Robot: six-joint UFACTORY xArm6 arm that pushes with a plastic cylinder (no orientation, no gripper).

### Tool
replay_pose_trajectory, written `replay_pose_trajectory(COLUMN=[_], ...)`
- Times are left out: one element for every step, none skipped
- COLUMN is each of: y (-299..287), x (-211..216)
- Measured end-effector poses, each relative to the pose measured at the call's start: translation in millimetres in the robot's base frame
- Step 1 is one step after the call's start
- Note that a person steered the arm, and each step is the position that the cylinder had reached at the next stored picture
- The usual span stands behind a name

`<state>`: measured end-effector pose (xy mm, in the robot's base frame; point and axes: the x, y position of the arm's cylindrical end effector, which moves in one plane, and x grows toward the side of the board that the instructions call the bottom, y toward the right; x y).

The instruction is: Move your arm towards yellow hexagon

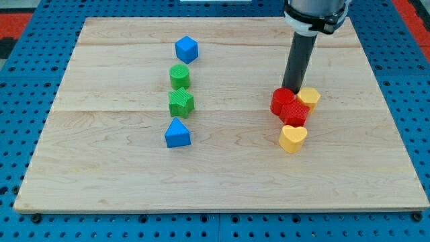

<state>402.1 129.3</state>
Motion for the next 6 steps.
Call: replay_pose_trajectory(y=[4.1, 37.8, 62.9, 64.5, 31.5, 41.5], x=[-39.9, -55.5, -41.9, 4.6, 14.4, 23.9])
